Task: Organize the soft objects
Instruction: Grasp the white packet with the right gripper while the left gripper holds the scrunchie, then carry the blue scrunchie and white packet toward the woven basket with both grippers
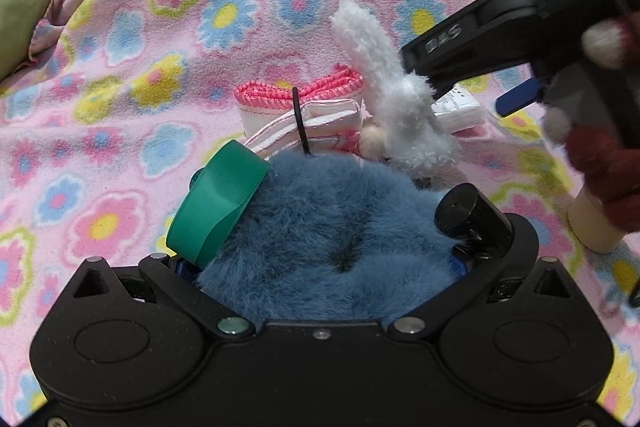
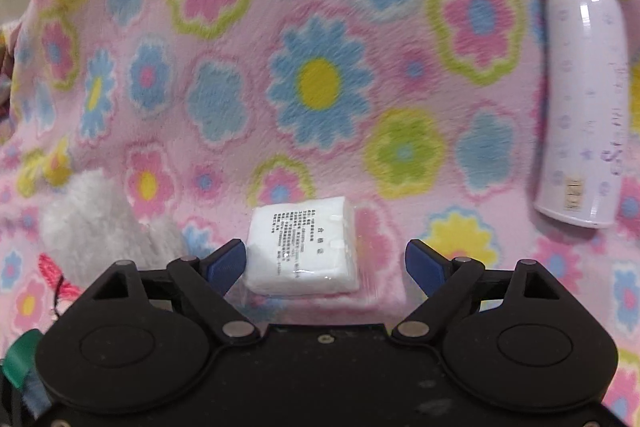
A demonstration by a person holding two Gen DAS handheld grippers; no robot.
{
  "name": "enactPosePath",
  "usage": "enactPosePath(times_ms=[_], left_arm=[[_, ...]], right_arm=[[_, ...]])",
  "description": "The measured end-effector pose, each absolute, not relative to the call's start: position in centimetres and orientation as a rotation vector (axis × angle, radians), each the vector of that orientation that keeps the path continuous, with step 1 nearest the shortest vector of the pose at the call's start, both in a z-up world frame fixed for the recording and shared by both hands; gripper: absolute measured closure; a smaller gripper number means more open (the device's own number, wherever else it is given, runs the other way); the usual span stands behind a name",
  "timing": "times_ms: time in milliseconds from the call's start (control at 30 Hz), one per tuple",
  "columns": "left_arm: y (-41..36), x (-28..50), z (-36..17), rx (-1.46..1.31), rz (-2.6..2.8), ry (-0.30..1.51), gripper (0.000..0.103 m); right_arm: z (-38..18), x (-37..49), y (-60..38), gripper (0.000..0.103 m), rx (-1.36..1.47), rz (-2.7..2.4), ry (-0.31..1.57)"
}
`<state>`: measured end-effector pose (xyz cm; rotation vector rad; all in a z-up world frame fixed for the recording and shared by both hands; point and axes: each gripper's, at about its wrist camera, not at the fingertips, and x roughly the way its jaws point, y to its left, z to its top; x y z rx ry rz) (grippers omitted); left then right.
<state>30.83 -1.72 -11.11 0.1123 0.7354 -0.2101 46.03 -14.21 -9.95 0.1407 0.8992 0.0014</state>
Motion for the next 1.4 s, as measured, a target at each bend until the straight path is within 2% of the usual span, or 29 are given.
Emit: enactPosePath(times_ms=[100, 167, 200, 267, 367, 433, 533, 600, 767, 933, 1133, 1233, 1300, 1333, 1367, 1400], left_arm=[[-1.7, 30.8, -11.1, 0.113, -0.21, 0.735, 0.002], [-1.7, 30.8, -11.1, 0.113, -0.209, 0.735, 0.002], [-1.7, 30.8, -11.1, 0.113, -0.209, 0.735, 0.002], [-1.7, 30.7, -11.1, 0.113, -0.209, 0.734, 0.002], [-1.8, 30.7, -11.2, 0.115, -0.208, 0.731, 0.003], [-1.6, 30.6, -11.2, 0.106, -0.212, 0.725, 0.005], [-1.5, 30.3, -11.0, 0.096, -0.205, 0.71, 0.013], [-1.3, 30.1, -10.9, 0.084, -0.21, 0.704, 0.03], [-1.1, 29.2, -10.3, 0.104, -0.24, 0.729, 0.047], [-0.7, 27.5, -9.2, 0.125, -0.246, 0.76, 0.047], [1.1, 27.3, -8.8, 0.016, -0.283, 0.86, 0.047], [1.2, 27.2, -8.9, 0.033, -0.256, 0.861, 0.038], [1.3, 26.9, -8.8, 0.055, -0.233, 0.848, 0.023], [1.2, 26.8, -8.7, 0.068, -0.226, 0.838, 0.017], [1.2, 26.6, -8.5, 0.08, -0.22, 0.822, 0.01], [1.2, 26.5, -8.4, 0.092, -0.214, 0.803, 0.007]], right_arm=[[-10.6, 46.5, -13.8, 0.018, 0.152, 0.0, 0.896], [-10.7, 46.6, -13.8, 0.036, 0.167, 0.022, 0.904], [-10.6, 46.6, -13.8, 0.041, 0.174, 0.044, 0.909], [-10.4, 46.3, -13.6, 0.06, 0.172, 0.075, 0.908], [-10.0, 45.8, -13.8, 0.076, 0.177, 0.085, 0.908], [-9.2, 44.5, -14.4, 0.08, 0.187, 0.076, 0.892], [-7.9, 42.6, -15.3, 0.08, 0.193, 0.076, 0.865], [-7.0, 41.2, -16.0, 0.08, 0.201, 0.077, 0.843], [-4.6, 36.9, -18.4, 0.08, 0.235, 0.084, 0.799], [-3.5, 31.9, -19.5, 0.08, 0.272, 0.133, 0.792], [-5.9, 29.1, -18.2, 0.08, 0.317, 0.267, 0.921], [-7.3, 28.8, -17.8, 0.077, 0.31, 0.248, 0.967], [-8.0, 28.8, -18.0, 0.077, 0.295, 0.211, 0.969], [-8.2, 28.6, -18.0, 0.071, 0.272, 0.184, 0.956], [-8.2, 28.4, -18.0, 0.06, 0.24, 0.159, 0.939], [-8.1, 28.1, -17.9, 0.055, 0.201, 0.138, 0.917]])
